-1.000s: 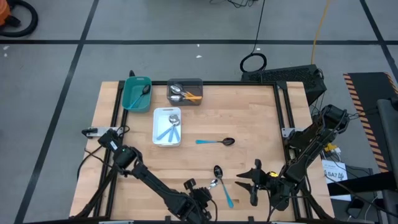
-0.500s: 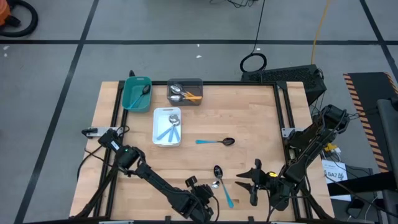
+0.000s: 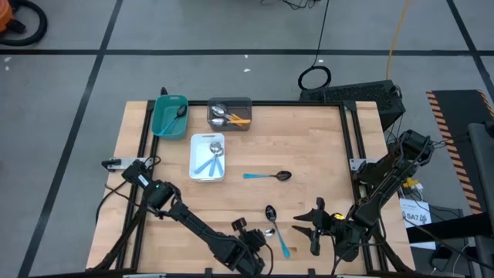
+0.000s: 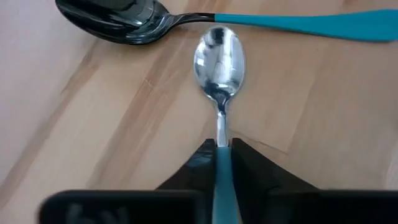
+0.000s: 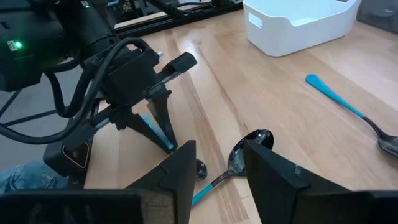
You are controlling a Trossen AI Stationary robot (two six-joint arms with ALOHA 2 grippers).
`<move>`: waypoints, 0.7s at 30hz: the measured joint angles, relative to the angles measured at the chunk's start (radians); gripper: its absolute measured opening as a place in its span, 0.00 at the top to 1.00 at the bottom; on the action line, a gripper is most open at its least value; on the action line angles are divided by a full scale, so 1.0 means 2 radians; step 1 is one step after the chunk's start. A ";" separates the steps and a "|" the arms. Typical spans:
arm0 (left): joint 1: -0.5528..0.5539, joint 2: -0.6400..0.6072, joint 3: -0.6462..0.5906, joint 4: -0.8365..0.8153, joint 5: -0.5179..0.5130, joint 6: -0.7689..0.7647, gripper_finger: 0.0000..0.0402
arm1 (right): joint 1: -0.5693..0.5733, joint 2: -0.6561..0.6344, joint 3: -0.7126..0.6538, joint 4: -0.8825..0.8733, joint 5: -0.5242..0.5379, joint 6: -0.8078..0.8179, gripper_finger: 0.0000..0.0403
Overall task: Sort silverware by color (type)
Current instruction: Put the light blue spoon into the white bin
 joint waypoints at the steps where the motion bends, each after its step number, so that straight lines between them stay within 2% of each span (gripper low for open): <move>1: 0.000 0.000 0.000 -0.004 0.000 0.004 0.93 | 0.000 0.000 0.000 0.000 -0.001 0.000 0.68; 3: 0.000 0.000 0.000 -0.013 -0.001 0.016 0.96 | 0.000 0.000 0.000 0.000 -0.002 0.000 0.68; 9: 0.000 -0.005 0.005 -0.029 -0.004 0.026 0.97 | 0.000 0.000 0.000 0.000 -0.002 0.000 0.68; 15: -0.012 -0.004 0.071 -0.129 -0.030 0.034 0.97 | 0.000 0.000 0.000 -0.003 -0.002 0.000 0.68; 21: -0.032 -0.007 0.138 -0.255 -0.104 0.003 0.97 | 0.000 0.000 0.000 -0.003 -0.002 0.000 0.68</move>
